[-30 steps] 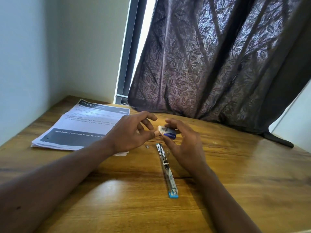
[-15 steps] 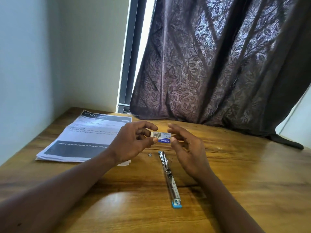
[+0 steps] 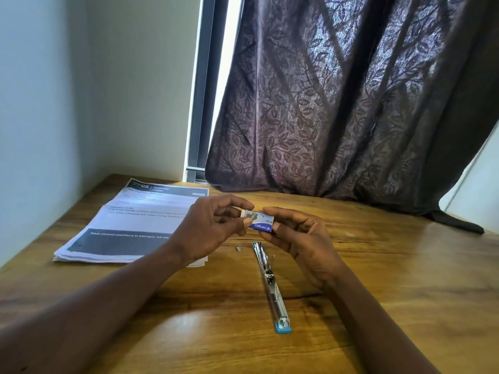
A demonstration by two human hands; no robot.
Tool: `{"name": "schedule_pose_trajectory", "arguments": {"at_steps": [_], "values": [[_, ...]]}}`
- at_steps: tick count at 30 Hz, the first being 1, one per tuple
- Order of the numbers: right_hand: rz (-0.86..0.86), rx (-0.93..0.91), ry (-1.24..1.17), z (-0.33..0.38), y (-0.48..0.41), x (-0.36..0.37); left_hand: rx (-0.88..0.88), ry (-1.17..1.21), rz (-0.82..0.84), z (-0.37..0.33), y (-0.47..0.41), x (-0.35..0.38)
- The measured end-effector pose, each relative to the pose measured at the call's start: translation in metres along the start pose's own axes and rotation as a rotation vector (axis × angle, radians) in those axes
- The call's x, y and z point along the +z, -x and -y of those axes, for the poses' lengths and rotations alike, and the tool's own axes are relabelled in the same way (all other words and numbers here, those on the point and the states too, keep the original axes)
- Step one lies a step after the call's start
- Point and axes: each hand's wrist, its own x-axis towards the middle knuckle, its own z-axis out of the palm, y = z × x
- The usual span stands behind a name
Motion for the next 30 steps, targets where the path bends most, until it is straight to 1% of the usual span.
{"name": "schedule_pose_trajectory", "arguments": {"at_steps": [4,9,15,22,25,28,30], "values": [[-0.015,0.038,-0.016,0.0025,0.0005,0.0007,-0.002,0.056,0.036,-0.0025,0.0005,-0.0019],[-0.082,0.072,-0.062,0.0034,-0.001,0.0015,-0.054,0.132,0.071,-0.0044,0.001,-0.0016],[-0.151,0.129,-0.093,0.0054,-0.002,0.0002,-0.078,0.121,0.031,-0.004,0.0004,-0.0006],[-0.178,0.147,-0.151,0.0078,-0.0012,0.0009,-0.087,0.128,0.006,-0.0049,0.0022,0.0009],[-0.178,0.157,-0.166,0.0092,-0.0012,0.0006,-0.034,0.002,-0.055,-0.0027,0.003,0.0036],[-0.186,0.16,-0.16,0.0087,-0.0013,0.0009,0.129,-0.258,-0.154,0.0014,0.0033,0.0042],[-0.195,0.153,-0.15,0.0081,-0.0016,0.0009,0.233,-0.359,-0.165,0.0012,0.0035,0.0035]]}}
